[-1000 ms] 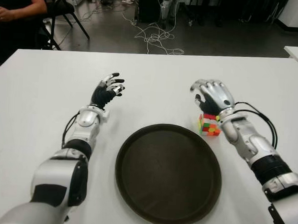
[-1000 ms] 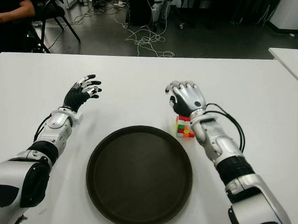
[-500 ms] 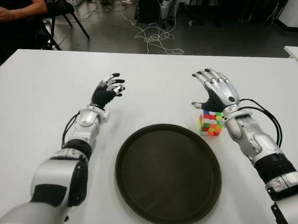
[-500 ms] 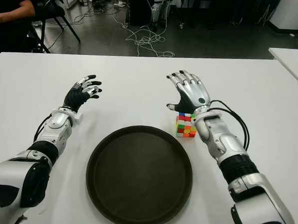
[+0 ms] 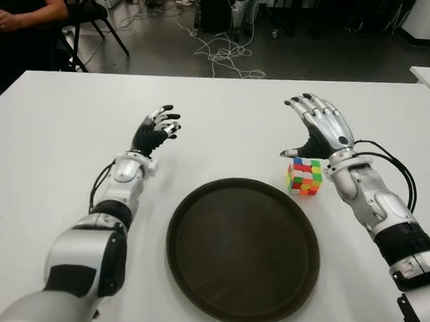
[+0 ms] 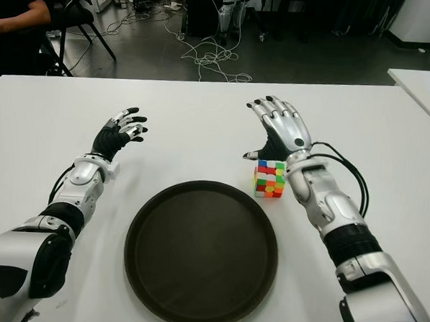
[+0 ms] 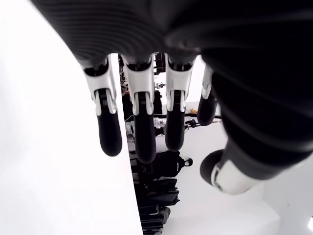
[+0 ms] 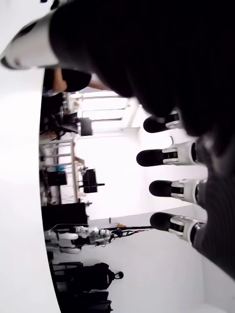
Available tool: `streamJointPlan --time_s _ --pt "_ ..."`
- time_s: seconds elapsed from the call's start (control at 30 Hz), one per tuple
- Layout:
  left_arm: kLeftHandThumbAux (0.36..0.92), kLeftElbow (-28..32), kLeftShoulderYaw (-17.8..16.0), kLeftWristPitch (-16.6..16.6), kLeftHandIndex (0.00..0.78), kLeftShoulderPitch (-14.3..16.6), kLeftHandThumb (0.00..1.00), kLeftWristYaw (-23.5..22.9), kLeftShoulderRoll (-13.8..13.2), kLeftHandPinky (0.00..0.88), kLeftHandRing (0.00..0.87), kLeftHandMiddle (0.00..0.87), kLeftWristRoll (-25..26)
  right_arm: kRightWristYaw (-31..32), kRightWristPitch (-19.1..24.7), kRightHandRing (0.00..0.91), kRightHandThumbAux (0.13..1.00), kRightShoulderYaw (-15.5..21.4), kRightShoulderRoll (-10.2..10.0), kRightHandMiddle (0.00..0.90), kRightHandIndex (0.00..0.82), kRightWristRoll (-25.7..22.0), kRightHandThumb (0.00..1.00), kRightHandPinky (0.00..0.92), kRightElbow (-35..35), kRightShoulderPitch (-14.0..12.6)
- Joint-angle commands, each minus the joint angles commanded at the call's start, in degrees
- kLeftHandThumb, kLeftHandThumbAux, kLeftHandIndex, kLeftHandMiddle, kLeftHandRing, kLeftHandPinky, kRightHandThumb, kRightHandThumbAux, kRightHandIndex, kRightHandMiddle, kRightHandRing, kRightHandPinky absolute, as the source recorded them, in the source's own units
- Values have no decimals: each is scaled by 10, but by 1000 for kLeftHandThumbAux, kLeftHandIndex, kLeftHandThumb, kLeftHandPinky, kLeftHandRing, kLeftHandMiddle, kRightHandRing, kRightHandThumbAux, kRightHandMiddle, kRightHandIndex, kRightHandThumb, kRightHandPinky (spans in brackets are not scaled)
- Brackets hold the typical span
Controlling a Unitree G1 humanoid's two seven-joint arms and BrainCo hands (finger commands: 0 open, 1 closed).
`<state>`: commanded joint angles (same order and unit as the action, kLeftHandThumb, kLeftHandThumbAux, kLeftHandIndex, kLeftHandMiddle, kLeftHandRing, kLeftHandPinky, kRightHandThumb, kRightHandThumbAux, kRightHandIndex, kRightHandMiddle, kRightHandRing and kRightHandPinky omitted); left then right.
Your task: Pick up the Rubik's Cube and put it in the plate
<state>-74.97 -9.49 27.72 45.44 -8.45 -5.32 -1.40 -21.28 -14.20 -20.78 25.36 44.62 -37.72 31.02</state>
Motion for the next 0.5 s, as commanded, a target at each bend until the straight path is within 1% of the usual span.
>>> streamJointPlan --time_s 0.1,0.23,0.5 --pt "708 0 0 2 161 -1 272 0 0 341 294 259 -1 -10 -10 0 746 -1 -3 0 0 -3 0 0 -24 2" --pt "695 1 1 6 163 -2 266 0 0 335 296 262 -1 -28 -15 0 743 -3 -6 0 0 -4 0 0 -38 -12" --pt "704 1 4 6 170 -2 270 6 -1 335 295 264 -5 -48 -15 0 748 -8 -12 0 0 -8 0 0 -54 -19"
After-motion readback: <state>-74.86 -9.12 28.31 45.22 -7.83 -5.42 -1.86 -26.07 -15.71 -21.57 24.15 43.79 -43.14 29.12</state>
